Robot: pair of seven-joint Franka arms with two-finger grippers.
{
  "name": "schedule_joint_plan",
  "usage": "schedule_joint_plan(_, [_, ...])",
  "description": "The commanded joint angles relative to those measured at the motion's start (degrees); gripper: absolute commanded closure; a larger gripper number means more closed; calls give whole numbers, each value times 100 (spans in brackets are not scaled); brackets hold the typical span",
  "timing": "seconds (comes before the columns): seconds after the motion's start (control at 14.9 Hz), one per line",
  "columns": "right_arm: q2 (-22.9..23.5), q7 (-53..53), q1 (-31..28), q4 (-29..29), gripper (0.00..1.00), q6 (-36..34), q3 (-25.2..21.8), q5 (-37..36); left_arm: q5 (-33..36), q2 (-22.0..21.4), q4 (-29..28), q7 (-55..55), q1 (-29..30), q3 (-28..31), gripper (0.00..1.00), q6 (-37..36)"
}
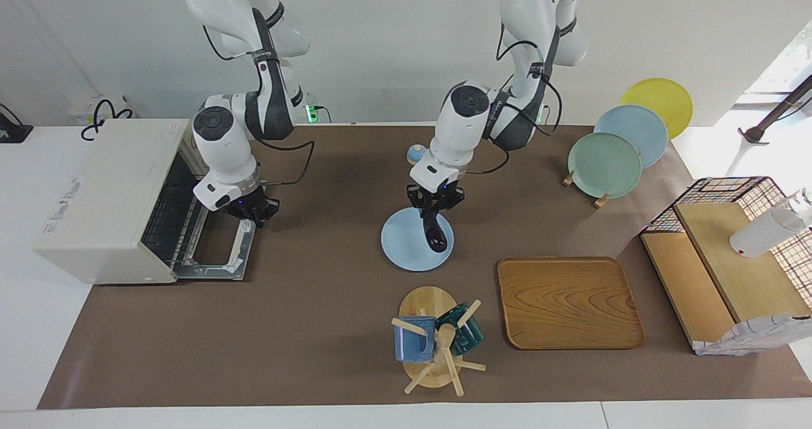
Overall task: Put eggplant into oven
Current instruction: 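Lift the eggplant with the left gripper while the right gripper reaches the oven, then release the eggplant onto the blue plate while the right gripper opens the oven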
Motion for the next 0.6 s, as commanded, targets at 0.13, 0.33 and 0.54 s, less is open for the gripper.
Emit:
schedule_joint_plan(0.13, [-142,50,300,559,0,-641,-28,157,-95,400,-73,-106,-209,124,100,767])
schedule_joint_plan(0.33, [-151,-247,502,752,0,-1078,-28,228,-95,427,-73,-106,-209,124,100,768])
schedule_joint_plan(0.54, [-124,-363,643,955,0,-1179,-28,324,-86,436,-38,-106,-192,124,71,689])
